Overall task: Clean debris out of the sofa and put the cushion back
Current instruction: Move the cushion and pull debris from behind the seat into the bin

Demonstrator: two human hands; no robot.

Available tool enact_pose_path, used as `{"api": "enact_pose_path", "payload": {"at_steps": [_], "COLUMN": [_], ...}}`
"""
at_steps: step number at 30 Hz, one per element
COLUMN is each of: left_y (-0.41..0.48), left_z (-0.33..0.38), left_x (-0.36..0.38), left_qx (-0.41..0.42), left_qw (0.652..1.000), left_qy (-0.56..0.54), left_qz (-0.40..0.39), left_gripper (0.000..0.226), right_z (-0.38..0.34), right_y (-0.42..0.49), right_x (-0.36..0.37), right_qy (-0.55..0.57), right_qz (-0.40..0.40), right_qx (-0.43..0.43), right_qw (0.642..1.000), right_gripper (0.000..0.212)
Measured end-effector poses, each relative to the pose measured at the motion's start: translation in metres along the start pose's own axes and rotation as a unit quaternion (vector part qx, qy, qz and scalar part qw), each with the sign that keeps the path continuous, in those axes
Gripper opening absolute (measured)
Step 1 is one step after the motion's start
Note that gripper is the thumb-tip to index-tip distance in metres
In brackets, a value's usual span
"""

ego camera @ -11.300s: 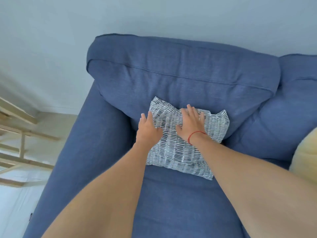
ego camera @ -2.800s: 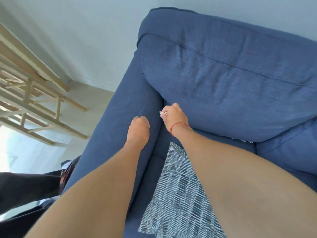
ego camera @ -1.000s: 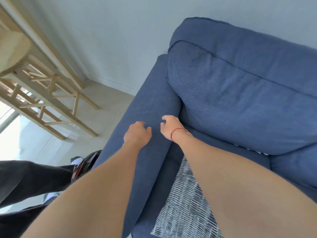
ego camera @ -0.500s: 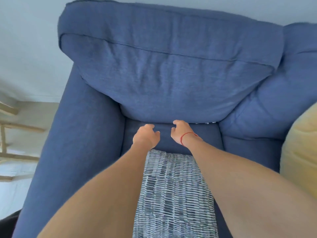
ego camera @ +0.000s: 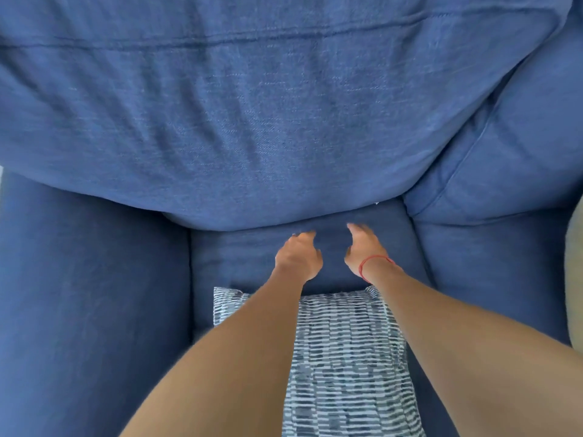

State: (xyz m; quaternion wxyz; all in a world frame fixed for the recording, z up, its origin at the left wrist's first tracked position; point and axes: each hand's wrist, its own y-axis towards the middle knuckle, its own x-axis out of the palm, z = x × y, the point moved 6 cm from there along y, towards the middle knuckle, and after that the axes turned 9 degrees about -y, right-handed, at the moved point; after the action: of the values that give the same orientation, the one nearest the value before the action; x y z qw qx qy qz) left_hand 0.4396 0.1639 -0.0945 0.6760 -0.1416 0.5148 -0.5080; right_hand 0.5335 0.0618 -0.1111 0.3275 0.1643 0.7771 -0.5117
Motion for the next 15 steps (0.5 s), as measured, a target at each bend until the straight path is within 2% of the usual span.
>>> {"api": "enact_pose_path", "payload": {"at_steps": [4, 8, 12, 15], "left_y": [0.043, 0.078, 0.096, 0.106], "left_z": [0.011, 0.014, 0.013, 0.016], "left_x": [0.012, 0.027, 0.04, 0.04], "left_qx": [0.049, 0.056, 0.04, 0.034], "left_qw": [0.999, 0.996, 0.994, 0.99], "left_qy": [0.018, 0.036, 0.061, 0.103], "left_qz": [-0.014, -0.055, -0.081, -0.091], "left_gripper": [0.056, 0.074, 0.091, 0.089], "right_z": [0.006, 0.009, 0.011, 0.011], "right_y": [0.031, 0.056, 0.073, 0.081], "right_x": [0.003, 0.009, 0.015, 0.012], "right_qy": [-0.054, -0.101, -0.11, -0.111], "right_qz": [0.018, 0.002, -0.03, -0.052], "right_qx": [-0.016, -0.017, 0.007, 0.01], "right_qw": [0.998, 0.995, 0.994, 0.992], "right_gripper": [0.083, 0.101, 0.103, 0.103]}}
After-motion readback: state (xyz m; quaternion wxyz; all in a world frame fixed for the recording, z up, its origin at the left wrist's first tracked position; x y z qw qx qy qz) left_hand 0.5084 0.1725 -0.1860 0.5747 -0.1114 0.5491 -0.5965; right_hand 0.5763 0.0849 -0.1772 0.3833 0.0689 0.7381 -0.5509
